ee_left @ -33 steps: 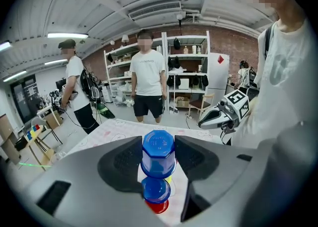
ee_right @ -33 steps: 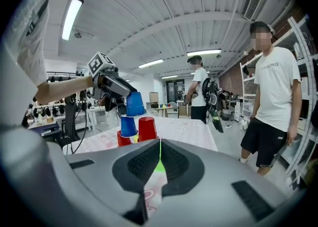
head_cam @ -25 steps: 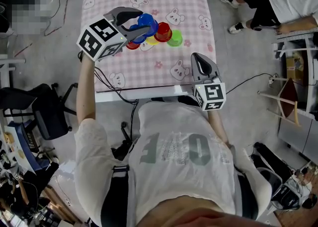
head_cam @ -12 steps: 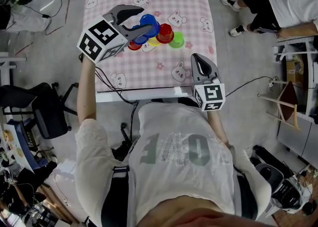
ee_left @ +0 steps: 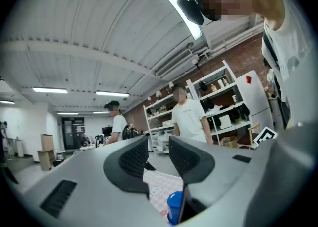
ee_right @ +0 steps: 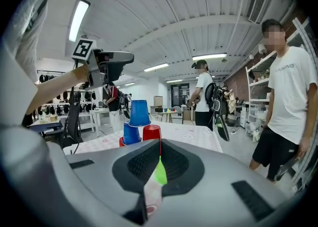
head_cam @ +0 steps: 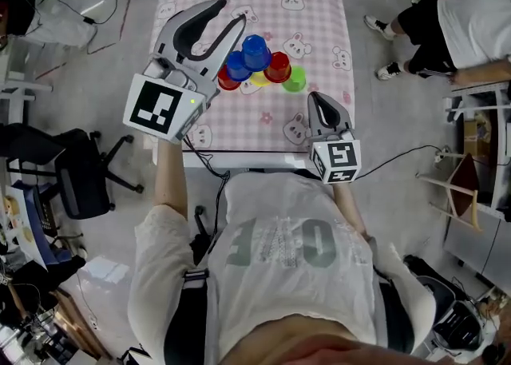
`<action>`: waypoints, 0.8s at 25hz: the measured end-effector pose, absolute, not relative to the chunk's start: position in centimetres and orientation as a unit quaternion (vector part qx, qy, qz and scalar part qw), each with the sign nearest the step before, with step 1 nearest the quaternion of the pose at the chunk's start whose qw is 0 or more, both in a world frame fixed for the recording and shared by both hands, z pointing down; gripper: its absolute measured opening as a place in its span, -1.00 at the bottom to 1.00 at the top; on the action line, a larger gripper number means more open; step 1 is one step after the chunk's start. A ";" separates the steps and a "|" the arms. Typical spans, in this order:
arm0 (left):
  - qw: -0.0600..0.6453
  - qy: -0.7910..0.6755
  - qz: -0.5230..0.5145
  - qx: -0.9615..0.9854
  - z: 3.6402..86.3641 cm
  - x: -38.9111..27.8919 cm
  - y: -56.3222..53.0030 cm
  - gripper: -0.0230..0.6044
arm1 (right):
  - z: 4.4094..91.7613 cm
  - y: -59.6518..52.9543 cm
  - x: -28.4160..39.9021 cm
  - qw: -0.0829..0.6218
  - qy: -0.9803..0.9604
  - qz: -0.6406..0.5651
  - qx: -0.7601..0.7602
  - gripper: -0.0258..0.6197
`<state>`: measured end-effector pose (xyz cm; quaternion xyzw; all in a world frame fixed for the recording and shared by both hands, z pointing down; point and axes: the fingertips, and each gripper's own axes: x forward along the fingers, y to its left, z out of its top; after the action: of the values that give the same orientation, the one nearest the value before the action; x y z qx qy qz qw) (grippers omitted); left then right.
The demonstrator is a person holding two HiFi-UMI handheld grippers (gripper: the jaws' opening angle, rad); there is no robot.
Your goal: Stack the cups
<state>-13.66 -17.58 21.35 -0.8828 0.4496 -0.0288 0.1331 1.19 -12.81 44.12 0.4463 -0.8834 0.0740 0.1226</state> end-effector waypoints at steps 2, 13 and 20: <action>0.139 0.499 0.004 -0.855 21.5 -14.3 -15.8 -0.48 | 43.8 -13.1 0.9 0.119 -0.886 0.071 0.443 -0.83; 0.087 0.692 0.022 -0.716 31.6 -17.7 -10.1 -0.79 | 42.1 -14.1 -0.5 0.097 -0.896 0.047 0.431 -0.83; 0.040 0.702 -0.002 -0.711 36.6 -16.1 -9.1 -0.82 | 41.4 -14.0 -0.9 0.091 -0.900 0.025 0.426 -0.83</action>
<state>-16.12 -9.06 36.57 -0.7108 0.7022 -0.0022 0.0397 -0.85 -14.04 41.42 0.4263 -0.8997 0.0246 0.0905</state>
